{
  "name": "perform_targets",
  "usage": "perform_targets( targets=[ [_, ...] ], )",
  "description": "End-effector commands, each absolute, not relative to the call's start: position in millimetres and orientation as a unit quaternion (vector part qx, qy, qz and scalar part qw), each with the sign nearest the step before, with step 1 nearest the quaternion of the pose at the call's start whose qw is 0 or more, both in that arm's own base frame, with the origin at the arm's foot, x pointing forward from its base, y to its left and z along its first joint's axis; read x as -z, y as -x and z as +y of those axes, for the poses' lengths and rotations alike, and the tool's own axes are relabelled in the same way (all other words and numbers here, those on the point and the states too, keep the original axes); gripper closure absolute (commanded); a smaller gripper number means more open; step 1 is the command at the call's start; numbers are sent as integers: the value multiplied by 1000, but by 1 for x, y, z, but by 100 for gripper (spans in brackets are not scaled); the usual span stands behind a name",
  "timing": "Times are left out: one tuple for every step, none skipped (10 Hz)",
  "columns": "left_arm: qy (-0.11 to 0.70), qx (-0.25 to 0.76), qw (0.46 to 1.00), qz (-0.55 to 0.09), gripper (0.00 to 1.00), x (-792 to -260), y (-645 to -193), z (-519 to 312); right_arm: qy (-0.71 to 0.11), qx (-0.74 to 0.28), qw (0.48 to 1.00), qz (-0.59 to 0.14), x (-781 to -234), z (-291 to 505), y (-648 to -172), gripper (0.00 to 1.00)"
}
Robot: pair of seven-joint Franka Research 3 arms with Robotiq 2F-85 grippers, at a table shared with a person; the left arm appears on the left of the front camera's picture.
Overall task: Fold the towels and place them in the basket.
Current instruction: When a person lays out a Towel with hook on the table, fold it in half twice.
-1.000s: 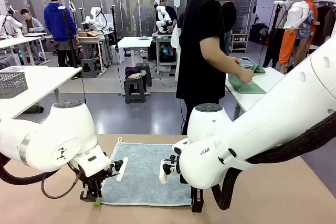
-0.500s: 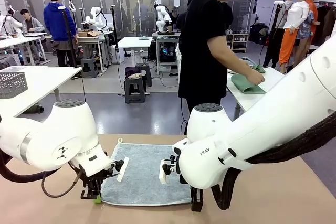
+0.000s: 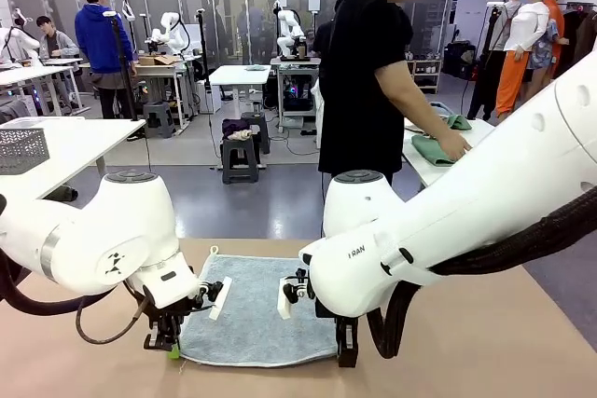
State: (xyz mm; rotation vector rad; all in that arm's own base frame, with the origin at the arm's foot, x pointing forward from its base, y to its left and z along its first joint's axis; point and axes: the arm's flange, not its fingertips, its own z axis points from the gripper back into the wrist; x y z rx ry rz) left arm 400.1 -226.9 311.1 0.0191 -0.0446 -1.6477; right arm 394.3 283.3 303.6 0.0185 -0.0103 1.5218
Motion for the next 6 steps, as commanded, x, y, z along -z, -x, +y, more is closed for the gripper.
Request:
perform_targets(
  targets=[
    [-16, 725, 688, -12, 100, -316, -398, -226, 1, -691, 723, 2, -304, 284, -396, 100],
    [-16, 724, 690, -11, 100, -316, -398, -226, -2, -690, 724, 6, -303, 284, -397, 71],
    [-15, 724, 689, -12, 100, -316, -398, -226, -5, -690, 724, 9, -303, 284, -397, 71],
    [-15, 724, 689, -11, 100, -315, -397, -225, -8, -688, 725, 13, -303, 283, -397, 90],
    [-15, 724, 689, -10, 100, -315, -397, -224, -7, -688, 726, 13, -303, 283, -397, 100],
    [-15, 724, 690, -10, 100, -316, -397, -224, -7, -688, 726, 13, -304, 282, -396, 100]
  ],
)
